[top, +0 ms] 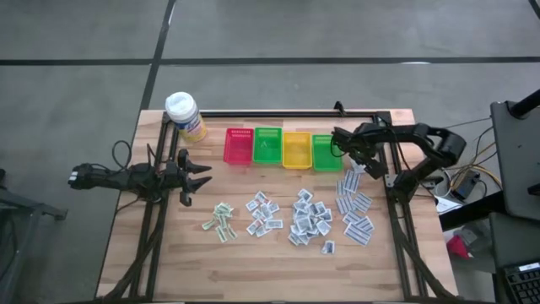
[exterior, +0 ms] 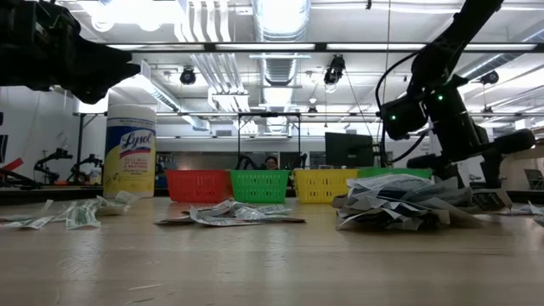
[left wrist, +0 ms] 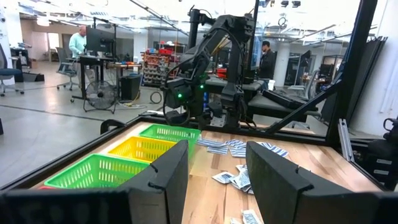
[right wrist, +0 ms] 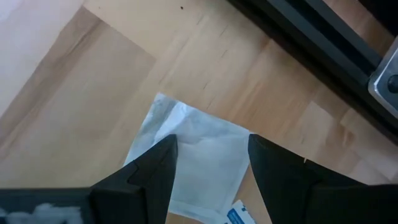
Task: Pick & Place First Aid Supplies
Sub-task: Put the blue bandage into the right green bin
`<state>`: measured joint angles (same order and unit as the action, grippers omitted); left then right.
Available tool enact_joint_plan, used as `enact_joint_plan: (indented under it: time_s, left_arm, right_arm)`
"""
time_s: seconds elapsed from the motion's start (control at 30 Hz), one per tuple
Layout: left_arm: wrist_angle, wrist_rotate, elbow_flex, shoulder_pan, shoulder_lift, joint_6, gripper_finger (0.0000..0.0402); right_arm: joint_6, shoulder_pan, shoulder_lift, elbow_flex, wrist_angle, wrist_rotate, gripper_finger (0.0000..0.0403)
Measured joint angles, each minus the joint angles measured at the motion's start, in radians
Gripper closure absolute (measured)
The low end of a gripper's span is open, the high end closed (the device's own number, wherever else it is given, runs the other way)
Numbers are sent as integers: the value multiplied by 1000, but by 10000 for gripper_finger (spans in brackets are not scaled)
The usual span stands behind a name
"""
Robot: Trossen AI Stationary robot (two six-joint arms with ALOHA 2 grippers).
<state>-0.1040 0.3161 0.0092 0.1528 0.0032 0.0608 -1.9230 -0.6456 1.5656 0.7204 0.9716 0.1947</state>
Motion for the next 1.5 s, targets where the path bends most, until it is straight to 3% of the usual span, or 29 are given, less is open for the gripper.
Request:
enact_joint_plan:
  time_s: [0.27, 0.7, 0.97, 1.5]
  left_arm:
    - [0, 0, 0, 0, 0, 0, 243]
    - [0, 0, 0, 0, 0, -1, 243]
    - [0, 0, 0, 0, 0, -5, 243]
    - [0, 0, 0, 0, 0, -11, 243]
  right_arm:
    - [40, 0, 44, 3, -7, 1, 202]
    - [125, 5, -59, -9, -9, -16, 202]
    - [63, 5, -128, -17, 20, 7, 202]
    - [-16, 7, -127, -122, -41, -4, 202]
